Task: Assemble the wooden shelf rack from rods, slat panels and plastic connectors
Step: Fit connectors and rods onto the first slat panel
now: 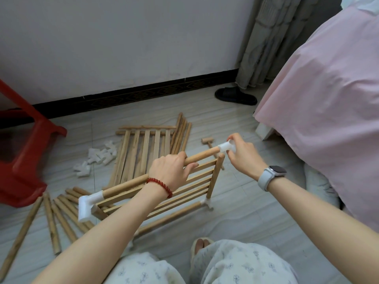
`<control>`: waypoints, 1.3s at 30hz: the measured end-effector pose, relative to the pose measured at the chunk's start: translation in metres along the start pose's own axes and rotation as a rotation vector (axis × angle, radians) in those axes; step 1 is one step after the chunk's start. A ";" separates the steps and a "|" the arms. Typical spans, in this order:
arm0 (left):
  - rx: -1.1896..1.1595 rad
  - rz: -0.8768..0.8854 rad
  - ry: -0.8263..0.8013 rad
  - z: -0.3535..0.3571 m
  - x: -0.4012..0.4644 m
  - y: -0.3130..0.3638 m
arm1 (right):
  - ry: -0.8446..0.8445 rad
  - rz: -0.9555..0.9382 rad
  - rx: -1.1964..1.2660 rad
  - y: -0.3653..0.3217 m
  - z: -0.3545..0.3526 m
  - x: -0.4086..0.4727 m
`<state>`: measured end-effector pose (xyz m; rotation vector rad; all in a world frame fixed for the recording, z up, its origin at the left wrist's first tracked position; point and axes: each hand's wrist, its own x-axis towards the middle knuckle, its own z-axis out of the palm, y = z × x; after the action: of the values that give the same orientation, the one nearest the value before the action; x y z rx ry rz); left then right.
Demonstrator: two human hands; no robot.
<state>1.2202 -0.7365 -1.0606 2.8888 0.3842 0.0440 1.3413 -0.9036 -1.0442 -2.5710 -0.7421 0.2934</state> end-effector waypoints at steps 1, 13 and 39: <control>-0.004 -0.002 -0.001 0.000 0.000 0.000 | 0.005 0.004 -0.018 0.001 0.003 0.000; -0.064 -0.027 0.053 -0.005 0.002 -0.006 | -0.076 -0.138 0.075 -0.015 0.006 0.001; -1.041 -0.031 0.193 -0.081 -0.021 -0.059 | -0.067 -0.544 0.152 -0.096 -0.022 0.006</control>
<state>1.1801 -0.6683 -0.9947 1.8516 0.3061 0.3914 1.3096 -0.8353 -0.9801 -2.1235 -1.3433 0.2464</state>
